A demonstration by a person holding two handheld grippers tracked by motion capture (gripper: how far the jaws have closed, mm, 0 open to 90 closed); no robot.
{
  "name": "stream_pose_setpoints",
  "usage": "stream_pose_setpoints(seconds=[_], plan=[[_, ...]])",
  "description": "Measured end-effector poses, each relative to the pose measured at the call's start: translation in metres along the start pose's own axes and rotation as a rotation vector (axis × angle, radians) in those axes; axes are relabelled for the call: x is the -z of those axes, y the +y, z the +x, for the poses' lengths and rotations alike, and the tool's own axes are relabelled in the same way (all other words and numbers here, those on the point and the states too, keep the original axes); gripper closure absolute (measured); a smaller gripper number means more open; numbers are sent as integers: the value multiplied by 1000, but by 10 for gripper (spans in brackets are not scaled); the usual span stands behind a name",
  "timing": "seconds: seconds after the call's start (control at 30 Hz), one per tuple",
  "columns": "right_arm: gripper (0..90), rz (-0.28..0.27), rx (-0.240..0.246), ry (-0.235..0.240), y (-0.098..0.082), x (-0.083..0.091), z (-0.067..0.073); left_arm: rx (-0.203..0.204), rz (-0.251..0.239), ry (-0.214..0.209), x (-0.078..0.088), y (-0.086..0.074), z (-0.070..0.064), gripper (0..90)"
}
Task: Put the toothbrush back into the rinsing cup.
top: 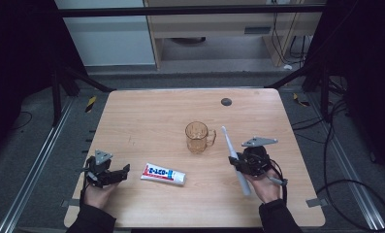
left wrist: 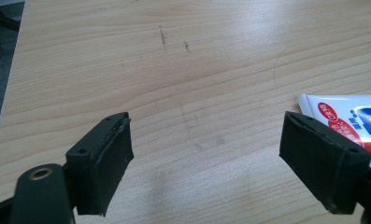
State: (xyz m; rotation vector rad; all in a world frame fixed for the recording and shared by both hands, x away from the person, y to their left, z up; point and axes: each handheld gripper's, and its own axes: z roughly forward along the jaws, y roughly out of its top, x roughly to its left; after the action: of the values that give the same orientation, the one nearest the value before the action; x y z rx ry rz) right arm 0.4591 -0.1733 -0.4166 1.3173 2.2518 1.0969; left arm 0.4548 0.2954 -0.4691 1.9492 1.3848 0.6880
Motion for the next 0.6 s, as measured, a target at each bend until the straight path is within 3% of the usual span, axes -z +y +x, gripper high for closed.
stream_pose_setpoints(seconds=[0.17, 0.6], plan=[[676, -90, -29, -20, 5, 5, -2, -1, -2, -4, 0, 0, 0, 173], [676, -228, -30, -39, 24, 9, 1, 0, -5, -8, 0, 0, 0, 173]])
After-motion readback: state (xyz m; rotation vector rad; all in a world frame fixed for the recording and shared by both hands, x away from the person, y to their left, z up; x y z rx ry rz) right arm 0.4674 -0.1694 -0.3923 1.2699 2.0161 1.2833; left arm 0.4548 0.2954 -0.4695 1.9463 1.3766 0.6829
